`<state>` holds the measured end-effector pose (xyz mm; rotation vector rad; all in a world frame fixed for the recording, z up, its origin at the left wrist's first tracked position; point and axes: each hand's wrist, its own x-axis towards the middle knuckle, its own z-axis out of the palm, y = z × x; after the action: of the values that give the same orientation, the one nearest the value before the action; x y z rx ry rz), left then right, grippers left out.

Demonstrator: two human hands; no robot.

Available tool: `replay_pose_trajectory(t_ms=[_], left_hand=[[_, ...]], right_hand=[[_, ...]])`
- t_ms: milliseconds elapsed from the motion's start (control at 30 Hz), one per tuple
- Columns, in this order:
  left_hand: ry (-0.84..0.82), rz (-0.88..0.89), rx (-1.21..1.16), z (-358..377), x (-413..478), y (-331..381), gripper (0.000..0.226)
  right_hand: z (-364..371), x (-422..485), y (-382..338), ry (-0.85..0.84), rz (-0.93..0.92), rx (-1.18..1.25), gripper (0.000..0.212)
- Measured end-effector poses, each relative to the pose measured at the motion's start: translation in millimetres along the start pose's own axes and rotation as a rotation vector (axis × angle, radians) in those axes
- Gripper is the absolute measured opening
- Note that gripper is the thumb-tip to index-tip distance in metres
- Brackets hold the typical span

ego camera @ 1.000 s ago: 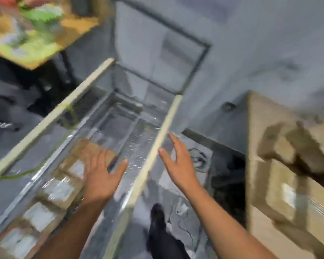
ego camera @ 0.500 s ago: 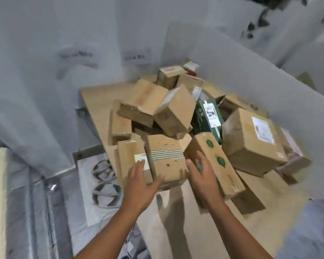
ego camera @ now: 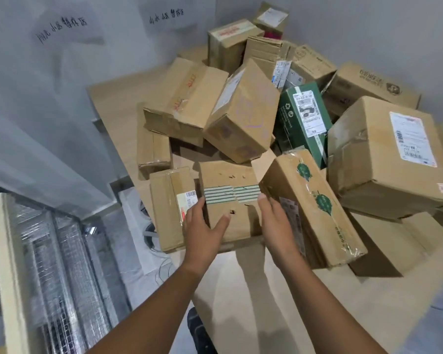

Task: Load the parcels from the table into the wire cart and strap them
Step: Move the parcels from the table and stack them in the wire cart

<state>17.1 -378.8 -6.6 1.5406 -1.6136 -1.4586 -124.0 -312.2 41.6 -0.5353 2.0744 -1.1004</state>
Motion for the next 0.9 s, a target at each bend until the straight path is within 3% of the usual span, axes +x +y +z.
replay_pose_trajectory(t_ms=[100,233,433,600,733,900], left_hand=[[-0.087,-0.076,-0.275,-16.9,-19.0,12.7,0.072],[-0.236,-0.103,-0.577,-43.1,-46.1,23.3,0.056],[-0.144,-0.004,-0.771,-103.1,-85.3,11.8,0.060],[0.094,0.078,-0.856,-205.2,-105.1,-26.8,0.066],[0.374,0.104,-0.876,-294.2,-123.4,-68.2,0.084],[0.729,0.074,-0.895,-387.0,-150.3,-131.3,0.065]], right_hand=[[-13.2,-27.2,-5.4,-0.046,0.057,-0.012,0.074],[-27.5,-71.2,-18.5,-0.019,0.013,0.054,0.052],[8.0,-122.6,-60.2,-0.132,-0.109,0.082,0.054],[106.0,-152.0,-95.9,-0.339,-0.310,-0.021,0.052],[211.7,-180.0,-119.1,-0.612,-0.405,-0.137,0.055],[353.5,-219.0,-142.6,-0.988,-0.456,-0.276,0.051]])
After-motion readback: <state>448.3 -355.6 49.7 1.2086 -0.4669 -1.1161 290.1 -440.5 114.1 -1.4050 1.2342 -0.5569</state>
